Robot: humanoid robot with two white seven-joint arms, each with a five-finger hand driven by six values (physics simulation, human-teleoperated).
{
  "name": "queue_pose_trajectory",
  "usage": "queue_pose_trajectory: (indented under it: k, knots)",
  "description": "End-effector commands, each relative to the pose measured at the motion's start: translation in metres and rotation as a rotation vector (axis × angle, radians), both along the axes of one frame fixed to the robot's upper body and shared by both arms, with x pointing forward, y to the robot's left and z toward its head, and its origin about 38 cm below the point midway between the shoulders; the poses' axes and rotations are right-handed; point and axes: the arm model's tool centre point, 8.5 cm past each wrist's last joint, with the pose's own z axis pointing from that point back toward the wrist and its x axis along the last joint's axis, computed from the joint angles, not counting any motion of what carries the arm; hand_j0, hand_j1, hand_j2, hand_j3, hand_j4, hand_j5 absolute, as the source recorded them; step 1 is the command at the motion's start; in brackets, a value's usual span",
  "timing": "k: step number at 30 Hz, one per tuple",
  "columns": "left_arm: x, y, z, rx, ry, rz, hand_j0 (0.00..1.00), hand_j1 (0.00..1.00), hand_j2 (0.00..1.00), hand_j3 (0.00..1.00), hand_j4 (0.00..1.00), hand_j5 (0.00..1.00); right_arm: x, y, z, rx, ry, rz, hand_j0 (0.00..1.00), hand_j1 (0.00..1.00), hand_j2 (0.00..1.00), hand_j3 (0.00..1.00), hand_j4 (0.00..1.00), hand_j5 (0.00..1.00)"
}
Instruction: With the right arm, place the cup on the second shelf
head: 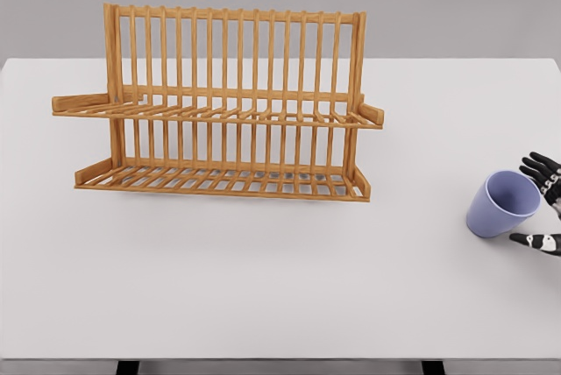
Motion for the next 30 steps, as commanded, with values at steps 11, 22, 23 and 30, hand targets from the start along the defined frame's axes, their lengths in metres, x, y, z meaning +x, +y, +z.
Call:
queue_pose_trajectory:
  k: [11, 22, 23, 30]
  knots:
    - [0.0, 0.0, 0.0, 0.0, 0.0, 0.0, 1.0, 1.0, 1.0, 1.0, 1.0, 1.0, 0.003, 0.009, 0.008, 0.008, -0.023, 0.025, 1.0, 1.0, 1.0, 1.0, 1.0, 1.0]
    - [0.0, 0.0, 0.0, 0.0, 0.0, 0.001, 1.0, 1.0, 1.0, 1.0, 1.0, 1.0, 0.002, 0.016, 0.004, 0.027, -0.03, 0.029, 1.0, 1.0, 1.0, 1.0, 1.0, 1.0]
    - [0.0, 0.0, 0.0, 0.0, 0.0, 0.0, 1.0, 1.0, 1.0, 1.0, 1.0, 1.0, 0.002, 0.017, 0.004, 0.029, -0.031, 0.029, 1.0, 1.0, 1.0, 1.0, 1.0, 1.0]
    - [0.0, 0.0, 0.0, 0.0, -0.001, 0.001, 1.0, 1.0, 1.0, 1.0, 1.0, 1.0, 0.002, 0.018, 0.003, 0.029, -0.032, 0.029, 1.0, 1.0, 1.0, 1.0, 1.0, 1.0]
